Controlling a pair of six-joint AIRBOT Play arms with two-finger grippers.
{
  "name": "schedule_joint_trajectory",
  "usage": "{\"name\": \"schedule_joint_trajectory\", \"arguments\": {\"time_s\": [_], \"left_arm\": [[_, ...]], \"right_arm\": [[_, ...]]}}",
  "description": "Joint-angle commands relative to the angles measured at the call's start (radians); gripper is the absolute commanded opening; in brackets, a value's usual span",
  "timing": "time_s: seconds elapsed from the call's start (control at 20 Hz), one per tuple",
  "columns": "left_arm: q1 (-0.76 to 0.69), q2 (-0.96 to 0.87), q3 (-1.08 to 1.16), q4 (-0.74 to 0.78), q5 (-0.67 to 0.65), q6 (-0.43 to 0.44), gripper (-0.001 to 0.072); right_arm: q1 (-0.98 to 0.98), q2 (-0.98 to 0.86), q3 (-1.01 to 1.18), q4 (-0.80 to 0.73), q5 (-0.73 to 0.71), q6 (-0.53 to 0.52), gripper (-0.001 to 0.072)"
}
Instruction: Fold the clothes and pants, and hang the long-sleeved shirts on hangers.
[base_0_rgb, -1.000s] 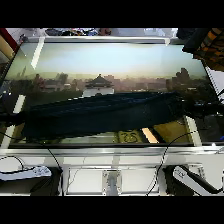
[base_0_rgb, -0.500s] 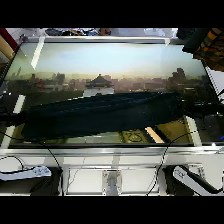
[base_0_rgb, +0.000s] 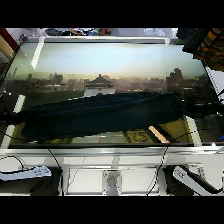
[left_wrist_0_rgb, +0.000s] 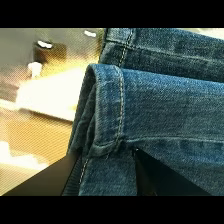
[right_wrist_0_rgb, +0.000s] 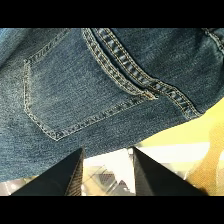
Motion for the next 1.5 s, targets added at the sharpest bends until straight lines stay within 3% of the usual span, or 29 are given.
{"name": "schedule_joint_trajectory", "arguments": {"time_s": [0.0, 0.05, 0.2, 0.25, 0.35, 0.55, 0.85, 1.05, 1.15, 1.2, 1.25, 1.35, 1.45], "left_arm": [[-0.018, 0.0, 0.001, -0.003, 0.019, 0.002, 0.0342], [-0.029, 0.0, 0.001, -0.003, 0.026, 0.002, 0.0316], [-0.078, 0.0, 0.001, -0.003, 0.049, 0.002, 0.0062], [-0.092, 0.0, 0.001, -0.003, 0.057, 0.002, 0.0044], [-0.103, 0.0, 0.003, -0.003, 0.063, -0.002, 0.0043], [-0.072, 0.049, 0.064, -0.003, 0.051, -0.141, 0.0042], [0.006, 0.095, 0.146, -0.022, 0.15, -0.504, 0.0042], [0.002, 0.011, 0.146, -0.237, 0.254, -0.512, 0.0043], [-0.006, -0.066, 0.146, -0.38, 0.279, -0.467, 0.0097], [-0.012, -0.096, 0.146, -0.441, 0.283, -0.403, 0.0224], [-0.017, -0.121, 0.153, -0.513, 0.283, -0.294, 0.0281], [-0.029, -0.133, 0.171, -0.694, 0.279, -0.04, 0.0278], [-0.029, -0.133, 0.198, -0.965, 0.297, 0.142, 0.0114]], "right_arm": [[0.001, 0.0, 0.0, 0.0, 0.0, 0.0, 0.0318], [0.001, 0.0, 0.0, 0.0, 0.0, 0.0, 0.0318], [0.001, 0.0, 0.0, 0.0, 0.0, 0.001, 0.0318], [0.001, 0.0, 0.0, 0.0, 0.0, 0.001, 0.0318], [0.001, 0.0, 0.0, 0.0, 0.0, 0.0, 0.0318], [0.001, 0.0, 0.0, -0.005, 0.0, 0.0, 0.0318], [0.001, -0.003, 0.0, -0.008, -0.026, 0.0, 0.0317], [0.001, -0.003, 0.0, -0.007, -0.068, 0.0, 0.0302], [0.001, -0.004, 0.0, -0.007, -0.084, 0.0, 0.0303], [0.001, -0.003, 0.0, -0.007, -0.087, 0.0, 0.0304], [0.001, -0.003, 0.0, -0.008, -0.087, 0.0, 0.0304], [0.001, -0.003, 0.0, -0.02, -0.092, 0.0, 0.0304], [0.001, -0.003, 0.0, -0.028, -0.107, 0.0, 0.0304]]}}
